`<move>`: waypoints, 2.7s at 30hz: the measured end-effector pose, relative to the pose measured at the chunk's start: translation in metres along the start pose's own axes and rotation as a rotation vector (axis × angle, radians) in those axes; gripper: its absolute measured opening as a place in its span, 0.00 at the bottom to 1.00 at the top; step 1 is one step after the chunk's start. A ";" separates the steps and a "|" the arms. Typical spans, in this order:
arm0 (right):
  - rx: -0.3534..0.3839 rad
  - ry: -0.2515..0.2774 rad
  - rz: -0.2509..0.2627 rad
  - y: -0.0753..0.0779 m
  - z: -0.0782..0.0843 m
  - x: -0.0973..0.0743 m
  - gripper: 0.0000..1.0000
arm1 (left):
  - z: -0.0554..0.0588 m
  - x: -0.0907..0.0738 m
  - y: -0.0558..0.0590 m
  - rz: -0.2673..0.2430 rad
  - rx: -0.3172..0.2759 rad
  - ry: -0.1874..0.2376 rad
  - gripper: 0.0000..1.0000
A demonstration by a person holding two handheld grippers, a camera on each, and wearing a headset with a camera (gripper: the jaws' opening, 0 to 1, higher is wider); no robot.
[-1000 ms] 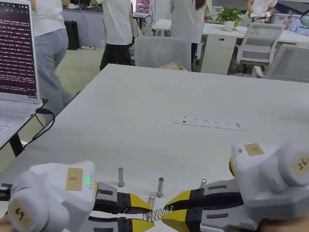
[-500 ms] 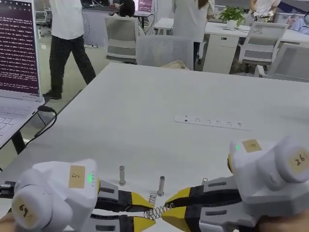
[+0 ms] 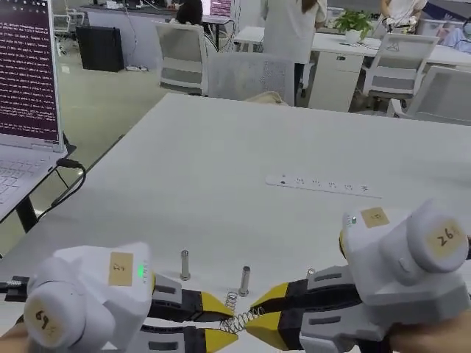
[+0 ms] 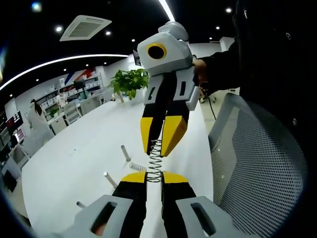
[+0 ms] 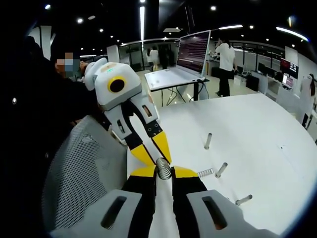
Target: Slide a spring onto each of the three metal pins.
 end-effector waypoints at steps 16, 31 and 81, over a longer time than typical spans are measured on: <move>0.000 0.016 0.010 0.003 -0.003 -0.002 0.09 | -0.002 0.002 -0.002 -0.015 -0.015 0.020 0.02; 0.028 0.011 -0.023 0.003 0.001 -0.001 0.09 | -0.004 0.004 0.000 -0.002 -0.007 0.034 0.02; -0.053 -0.141 -0.045 0.000 -0.005 0.007 0.08 | -0.006 0.008 0.004 -0.010 -0.022 0.032 0.04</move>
Point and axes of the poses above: the centre of the closed fingertips' face, and the gripper's own axes: x roughly forward along the fingers, y roughly to its right, z roughly out of its underside, the point moved 9 cm from there along -x, roughly backward along the fingers, and after that the axes turned 3 degrees about z, right-handed, at the moved point
